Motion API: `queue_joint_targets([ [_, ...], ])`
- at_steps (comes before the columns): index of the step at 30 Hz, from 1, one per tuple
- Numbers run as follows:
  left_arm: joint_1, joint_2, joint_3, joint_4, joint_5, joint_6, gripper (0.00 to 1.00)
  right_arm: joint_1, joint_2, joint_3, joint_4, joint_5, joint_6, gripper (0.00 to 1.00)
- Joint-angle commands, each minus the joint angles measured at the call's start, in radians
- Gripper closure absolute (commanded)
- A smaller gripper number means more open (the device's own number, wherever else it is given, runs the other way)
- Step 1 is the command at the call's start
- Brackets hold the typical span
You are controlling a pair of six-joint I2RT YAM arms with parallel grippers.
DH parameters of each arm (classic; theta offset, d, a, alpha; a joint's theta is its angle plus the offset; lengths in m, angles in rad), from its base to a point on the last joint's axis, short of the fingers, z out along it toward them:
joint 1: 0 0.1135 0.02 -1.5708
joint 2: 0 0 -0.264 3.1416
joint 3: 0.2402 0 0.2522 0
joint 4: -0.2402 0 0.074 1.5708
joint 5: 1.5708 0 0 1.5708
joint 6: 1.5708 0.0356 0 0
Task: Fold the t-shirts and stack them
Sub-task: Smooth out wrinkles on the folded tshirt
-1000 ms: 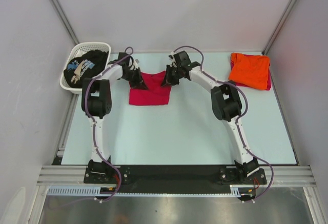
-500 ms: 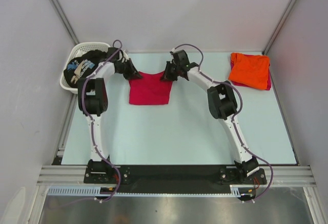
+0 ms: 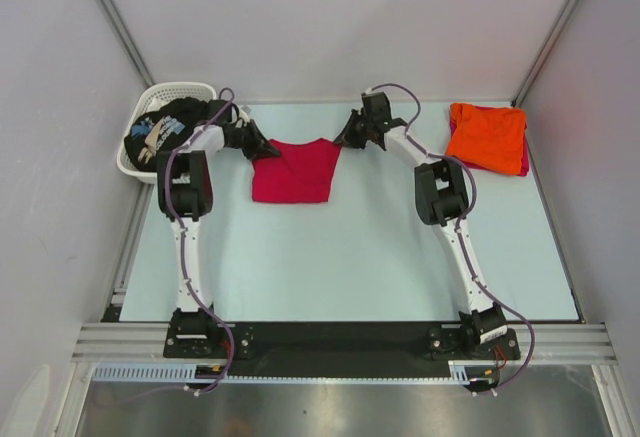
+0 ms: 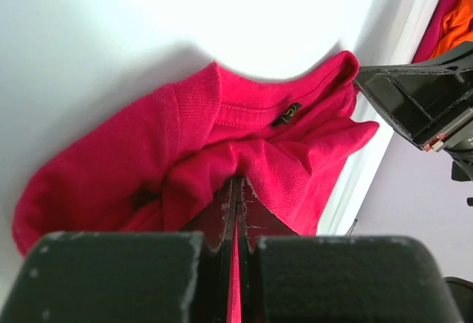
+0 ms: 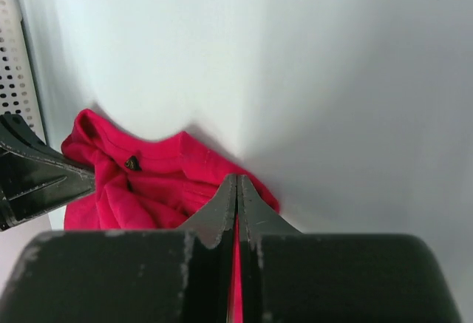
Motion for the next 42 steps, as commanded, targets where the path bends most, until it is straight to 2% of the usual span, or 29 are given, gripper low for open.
queue_joint_targets([
  [1, 0.024, -0.033, -0.036, 0.040, 0.026, 0.006, 1.00, 0.020, -0.054, -0.035, 0.031, 0.003, 0.003, 1.00],
  [6, 0.027, -0.150, -0.061, 0.149, 0.114, -0.036, 1.00, 0.022, -0.174, -0.044, 0.060, 0.009, -0.019, 1.00],
  [13, 0.037, -0.257, -0.170, 0.262, 0.189, -0.113, 1.00, 0.026, -0.249, -0.067, 0.109, -0.048, 0.010, 1.00],
  [16, 0.037, -0.279, -0.228, 0.306, 0.209, -0.132, 1.00, 0.025, -0.237, -0.093, 0.183, -0.113, 0.088, 1.00],
  [21, 0.036, -0.244, -0.279, 0.312, 0.232, -0.127, 1.00, 0.029, -0.121, -0.103, 0.348, -0.267, 0.295, 1.00],
  [25, 0.036, -0.222, -0.296, 0.315, 0.227, -0.112, 1.00, 0.043, -0.041, -0.086, 0.444, -0.333, 0.391, 1.00],
  [31, 0.034, -0.184, -0.282, 0.317, 0.215, -0.116, 1.00, 0.058, 0.042, -0.012, 0.410, -0.373, 0.429, 1.00],
  [37, 0.036, -0.124, -0.235, 0.286, 0.212, -0.110, 1.00, 0.055, 0.019, -0.069, 0.381, -0.353, 0.397, 1.00],
  [42, 0.034, -0.093, -0.215, 0.211, 0.151, -0.048, 1.00, 0.055, -0.004, -0.131, 0.258, -0.310, 0.299, 1.00],
])
